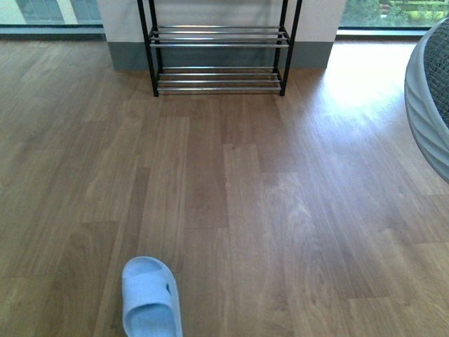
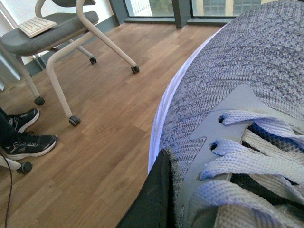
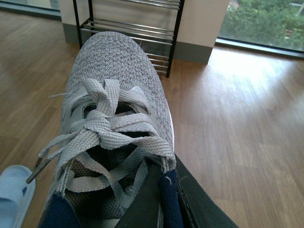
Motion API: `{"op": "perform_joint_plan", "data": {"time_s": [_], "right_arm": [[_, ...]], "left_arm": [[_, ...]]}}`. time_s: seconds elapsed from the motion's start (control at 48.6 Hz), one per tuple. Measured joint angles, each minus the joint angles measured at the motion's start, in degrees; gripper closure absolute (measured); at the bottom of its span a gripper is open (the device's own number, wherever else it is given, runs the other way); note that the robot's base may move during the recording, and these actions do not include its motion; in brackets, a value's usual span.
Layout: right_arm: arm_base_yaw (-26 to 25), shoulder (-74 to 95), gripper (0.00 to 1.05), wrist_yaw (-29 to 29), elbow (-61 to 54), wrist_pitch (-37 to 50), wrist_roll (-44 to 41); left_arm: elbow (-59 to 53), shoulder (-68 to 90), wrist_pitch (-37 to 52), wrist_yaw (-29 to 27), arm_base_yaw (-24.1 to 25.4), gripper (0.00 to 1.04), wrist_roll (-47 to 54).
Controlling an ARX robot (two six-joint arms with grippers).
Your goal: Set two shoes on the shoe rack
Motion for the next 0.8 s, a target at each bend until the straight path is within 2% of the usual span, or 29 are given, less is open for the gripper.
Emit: {"op": "perform_joint_plan", "data": {"time_s": [0.453,0.802], "right_arm": [[0.0,0.0,1.03,1.1,0.0,0.0,0.0],[0.1,-0.1,1.03,-0.2,0.0,0.0,0.0]], "left_arm": [[0.1,0.2,0.0,0.3,-0.1,1.02,0.0],[0.1,-0.2,-0.2,0.4,0.0,1.02,0.0]]}}
